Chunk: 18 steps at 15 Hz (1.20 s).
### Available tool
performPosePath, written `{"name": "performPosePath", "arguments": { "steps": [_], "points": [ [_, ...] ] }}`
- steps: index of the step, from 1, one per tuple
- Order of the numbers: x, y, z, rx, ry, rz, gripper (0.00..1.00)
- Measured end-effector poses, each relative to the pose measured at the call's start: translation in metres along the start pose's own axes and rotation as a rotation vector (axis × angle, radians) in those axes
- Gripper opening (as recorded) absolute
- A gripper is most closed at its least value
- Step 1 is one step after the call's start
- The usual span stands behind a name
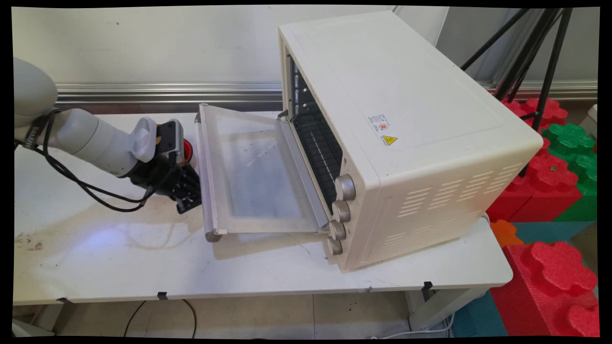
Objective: Close the oven
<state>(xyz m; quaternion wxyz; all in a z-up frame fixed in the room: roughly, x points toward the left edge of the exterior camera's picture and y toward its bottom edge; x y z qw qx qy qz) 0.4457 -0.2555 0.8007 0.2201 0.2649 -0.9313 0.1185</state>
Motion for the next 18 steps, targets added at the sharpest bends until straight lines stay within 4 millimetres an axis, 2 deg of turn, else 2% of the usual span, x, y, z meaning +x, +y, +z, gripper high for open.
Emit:
{"name": "performPosePath", "arguments": {
  "steps": [5, 9, 13, 18],
  "points": [
    [0.006, 0.002, 0.002, 0.010, 0.029, -0.021, 0.00],
    [0.012, 0.004, -0.004, 0.019, 0.066, -0.042, 0.00],
    [0.028, 0.004, -0.013, 0.018, 0.117, -0.051, 0.00],
    [0.053, 0.010, -0.035, 0.028, 0.197, -0.070, 0.00]
  ]
}}
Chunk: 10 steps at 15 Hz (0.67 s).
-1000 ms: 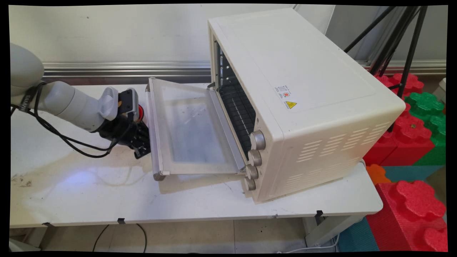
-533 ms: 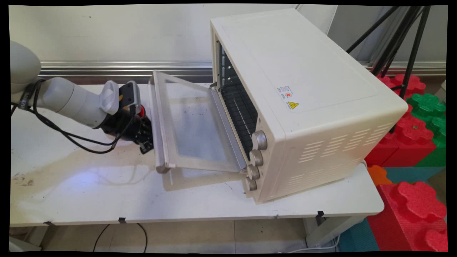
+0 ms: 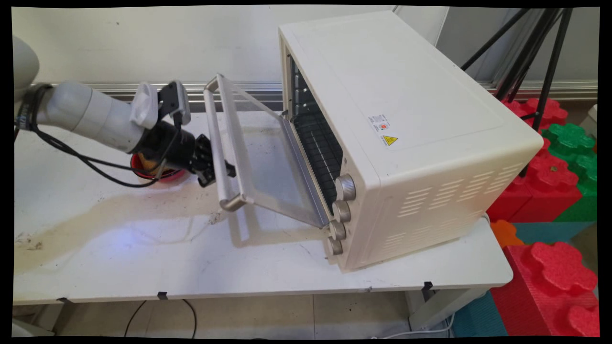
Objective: Close the oven
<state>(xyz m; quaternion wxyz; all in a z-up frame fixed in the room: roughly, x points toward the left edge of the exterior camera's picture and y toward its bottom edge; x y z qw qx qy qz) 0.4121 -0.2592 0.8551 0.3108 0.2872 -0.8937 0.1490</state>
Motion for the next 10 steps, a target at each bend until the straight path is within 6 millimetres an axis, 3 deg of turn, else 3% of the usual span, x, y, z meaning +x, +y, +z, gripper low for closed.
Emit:
{"name": "performPosePath", "arguments": {
  "steps": [10],
  "points": [
    [0.063, 0.000, -0.018, -0.045, 0.161, 0.006, 0.00]
  ]
}}
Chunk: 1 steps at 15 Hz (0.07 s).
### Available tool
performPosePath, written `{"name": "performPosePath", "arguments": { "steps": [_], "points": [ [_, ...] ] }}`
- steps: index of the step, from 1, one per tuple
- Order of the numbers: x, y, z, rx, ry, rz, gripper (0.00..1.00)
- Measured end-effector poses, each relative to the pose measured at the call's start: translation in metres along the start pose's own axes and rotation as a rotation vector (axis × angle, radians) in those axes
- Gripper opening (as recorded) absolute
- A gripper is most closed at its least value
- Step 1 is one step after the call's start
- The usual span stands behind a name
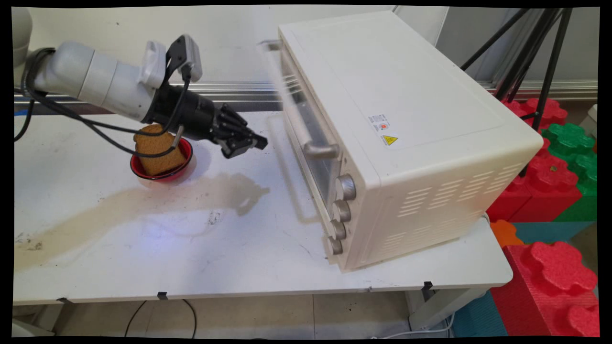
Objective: Close the oven
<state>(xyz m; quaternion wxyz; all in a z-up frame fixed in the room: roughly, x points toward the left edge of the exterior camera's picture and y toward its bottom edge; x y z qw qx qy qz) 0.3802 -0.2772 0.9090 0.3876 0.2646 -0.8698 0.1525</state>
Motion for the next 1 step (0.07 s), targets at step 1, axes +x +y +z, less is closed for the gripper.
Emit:
{"name": "performPosePath", "arguments": {
  "steps": [1],
  "points": [
    [0.0047, 0.0002, -0.0001, -0.006, 0.011, 0.003, 0.00]
  ]
}}
